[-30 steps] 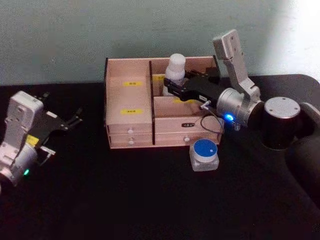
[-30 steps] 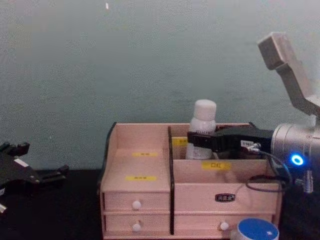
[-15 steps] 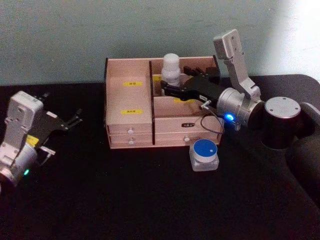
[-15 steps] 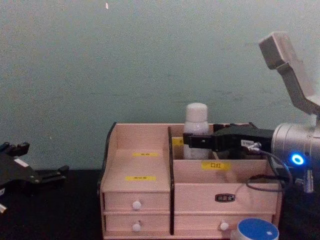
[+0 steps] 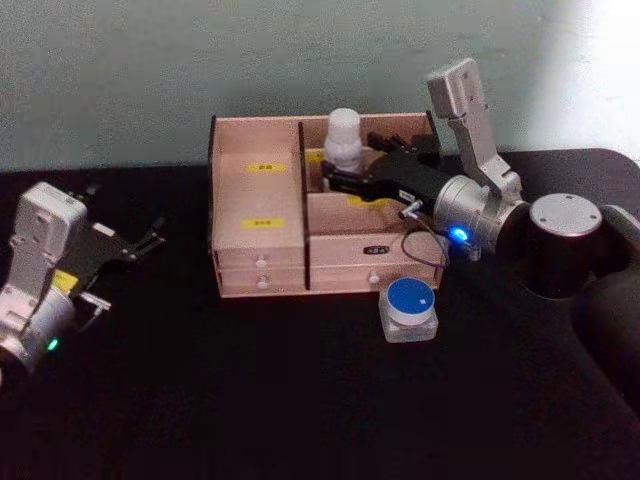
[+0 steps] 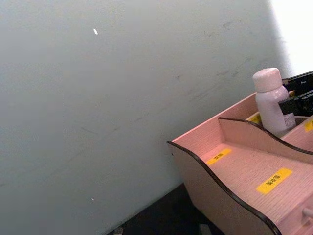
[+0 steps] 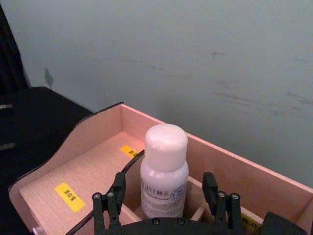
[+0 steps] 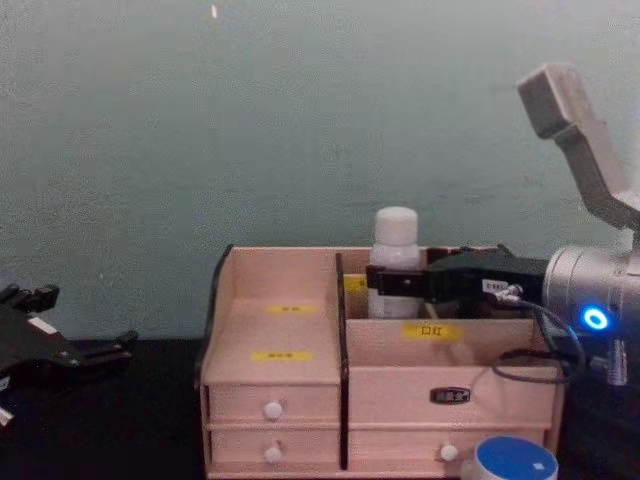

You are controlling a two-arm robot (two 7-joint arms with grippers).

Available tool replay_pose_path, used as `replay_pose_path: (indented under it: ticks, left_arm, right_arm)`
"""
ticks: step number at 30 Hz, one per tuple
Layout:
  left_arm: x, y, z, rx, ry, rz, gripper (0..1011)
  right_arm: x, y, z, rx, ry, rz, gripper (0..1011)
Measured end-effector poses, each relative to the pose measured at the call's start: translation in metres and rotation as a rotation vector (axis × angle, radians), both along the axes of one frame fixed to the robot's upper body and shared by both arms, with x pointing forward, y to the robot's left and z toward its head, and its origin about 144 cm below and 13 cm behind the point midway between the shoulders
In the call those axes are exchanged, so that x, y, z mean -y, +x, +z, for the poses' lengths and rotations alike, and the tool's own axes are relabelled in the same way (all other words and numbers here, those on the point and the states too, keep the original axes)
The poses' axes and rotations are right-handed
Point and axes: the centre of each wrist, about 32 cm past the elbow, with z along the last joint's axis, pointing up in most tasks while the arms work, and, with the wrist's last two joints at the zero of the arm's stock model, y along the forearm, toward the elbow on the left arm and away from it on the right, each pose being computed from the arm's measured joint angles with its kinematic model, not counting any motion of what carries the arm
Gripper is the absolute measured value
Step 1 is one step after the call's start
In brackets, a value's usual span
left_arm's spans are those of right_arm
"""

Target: Pick up the facial cleanser and watermelon frost from the table and place them into the tiered storage box.

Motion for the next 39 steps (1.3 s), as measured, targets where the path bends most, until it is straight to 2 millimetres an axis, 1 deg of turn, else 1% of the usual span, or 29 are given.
replay_pose_path:
  ticks: [6, 11, 16, 20, 22, 23, 29, 30, 35, 36, 39]
  left_arm:
    - [0.000, 0.000, 0.000, 0.000, 0.000, 0.000, 1001]
    - [0.000, 0.000, 0.000, 0.000, 0.000, 0.000, 1001]
    - [0.000, 0.000, 0.000, 0.000, 0.000, 0.000, 1001]
    - [0.000, 0.000, 0.000, 0.000, 0.000, 0.000, 1001]
    - [0.000, 0.000, 0.000, 0.000, 0.000, 0.000, 1001]
    - [0.000, 0.000, 0.000, 0.000, 0.000, 0.000, 1001]
    - [0.000, 0.000, 0.000, 0.000, 0.000, 0.000, 1002]
    - [0.000, 0.000, 0.000, 0.000, 0.000, 0.000, 1001]
    - [0.000, 0.000, 0.000, 0.000, 0.000, 0.000, 1001]
    - [0.000, 0.000, 0.000, 0.000, 0.000, 0.000, 1001]
    - [0.000, 0.000, 0.000, 0.000, 0.000, 0.000, 1001]
  right_arm:
    - [0.005, -0.006, -0.002, 0.003, -0.001, 0.000, 1000]
    - [0.014, -0.015, -0.002, 0.011, -0.011, 0.002, 1000]
    - [0.026, -0.033, -0.001, 0.026, -0.025, 0.020, 1000]
    - [0.037, -0.050, -0.002, 0.032, -0.034, 0.045, 1000]
    - [0.040, -0.056, -0.002, 0.032, -0.037, 0.051, 1000]
    - [0.043, -0.062, -0.004, 0.028, -0.039, 0.056, 1000]
    - [0.056, -0.085, -0.010, 0.005, -0.047, 0.068, 1000]
    - [0.056, -0.085, -0.010, 0.005, -0.047, 0.068, 1000]
    - [0.066, -0.105, -0.015, -0.021, -0.059, 0.080, 1000]
    - [0.066, -0.105, -0.015, -0.021, -0.059, 0.080, 1000]
    - [0.072, -0.115, -0.018, -0.039, -0.074, 0.091, 1000]
